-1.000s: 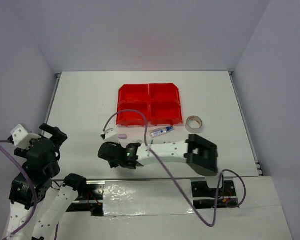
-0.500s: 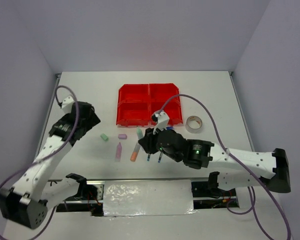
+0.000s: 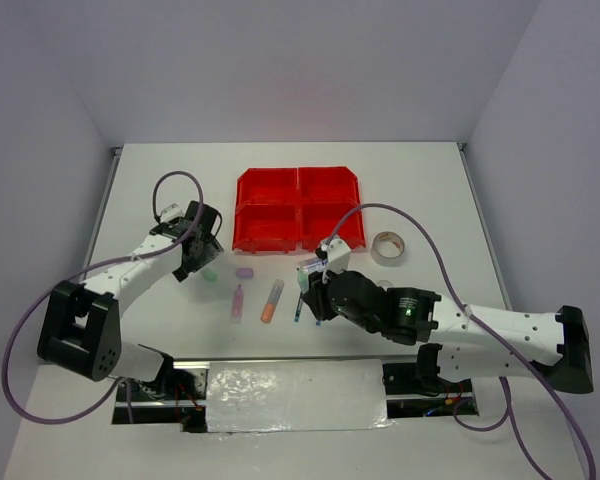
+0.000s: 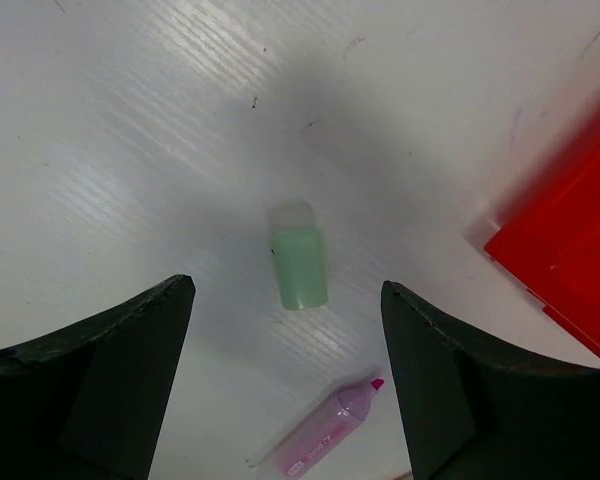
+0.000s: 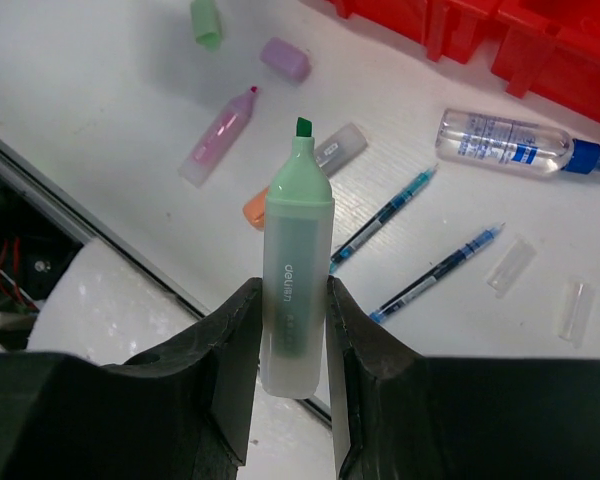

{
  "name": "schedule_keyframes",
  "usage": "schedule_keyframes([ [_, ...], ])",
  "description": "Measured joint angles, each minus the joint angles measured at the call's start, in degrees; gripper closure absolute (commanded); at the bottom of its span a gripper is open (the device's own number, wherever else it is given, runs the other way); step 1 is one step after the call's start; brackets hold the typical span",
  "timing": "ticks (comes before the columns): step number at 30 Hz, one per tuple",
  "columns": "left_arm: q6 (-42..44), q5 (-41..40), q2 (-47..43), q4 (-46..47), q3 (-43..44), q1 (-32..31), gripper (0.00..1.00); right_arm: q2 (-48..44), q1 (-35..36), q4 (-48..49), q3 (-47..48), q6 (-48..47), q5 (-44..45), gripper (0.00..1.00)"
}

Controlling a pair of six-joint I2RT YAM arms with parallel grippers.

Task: Sort the stationery into containers
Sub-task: Pick up the pen cap from the center of the board.

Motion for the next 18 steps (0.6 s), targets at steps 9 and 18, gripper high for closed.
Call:
schedule_keyframes([
  [9,-2.5,0.0,7.5,0.6,0.1,-1.1,0.21,1.6,0.0,0.7,-1.2,-1.5,-0.9,1.00],
  [18,-3.9,0.7,12.7,2.6,0.1,-1.4,0.29,3.2,-0.2,1.3,-1.5,-3.0,-1.7,1.00],
])
